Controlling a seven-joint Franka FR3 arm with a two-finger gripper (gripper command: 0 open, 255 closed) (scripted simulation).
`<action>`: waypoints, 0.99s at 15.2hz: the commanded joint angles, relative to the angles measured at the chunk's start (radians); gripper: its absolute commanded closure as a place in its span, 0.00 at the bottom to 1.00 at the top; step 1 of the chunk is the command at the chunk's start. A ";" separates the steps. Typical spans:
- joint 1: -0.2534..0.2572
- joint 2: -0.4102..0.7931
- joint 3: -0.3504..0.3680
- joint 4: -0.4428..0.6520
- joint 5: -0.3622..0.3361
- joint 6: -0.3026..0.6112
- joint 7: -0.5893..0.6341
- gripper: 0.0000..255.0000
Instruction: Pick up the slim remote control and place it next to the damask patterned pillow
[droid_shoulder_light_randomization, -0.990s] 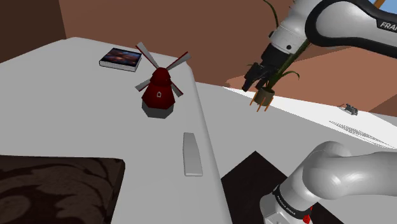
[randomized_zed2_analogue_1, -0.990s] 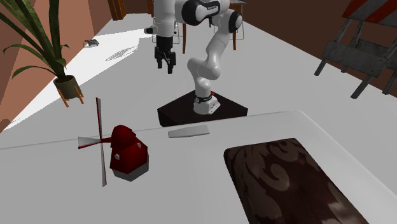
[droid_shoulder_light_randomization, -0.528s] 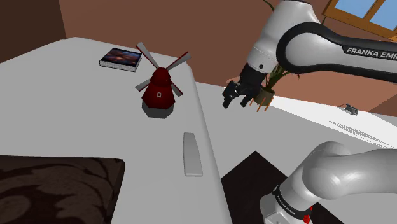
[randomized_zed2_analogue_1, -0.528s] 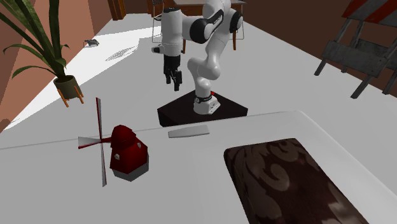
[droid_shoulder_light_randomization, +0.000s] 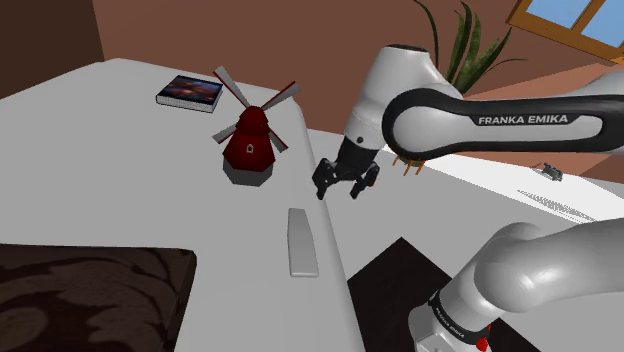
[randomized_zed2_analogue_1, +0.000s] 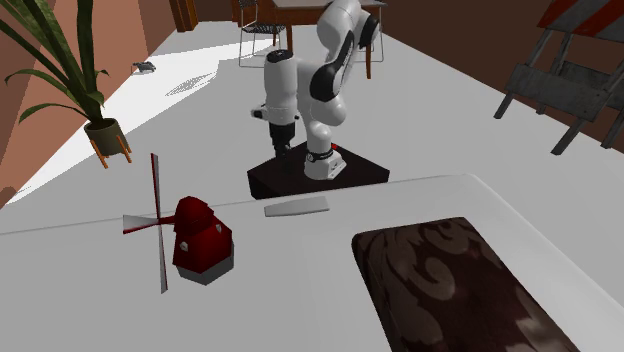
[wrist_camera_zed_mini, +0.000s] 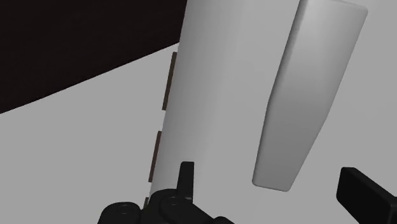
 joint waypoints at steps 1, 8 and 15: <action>-0.006 0.059 0.058 -0.003 0.015 0.054 0.084 0.00; -0.067 0.299 0.219 0.049 -0.019 0.203 0.337 0.00; -0.085 0.383 0.253 0.003 -0.056 0.326 0.370 0.00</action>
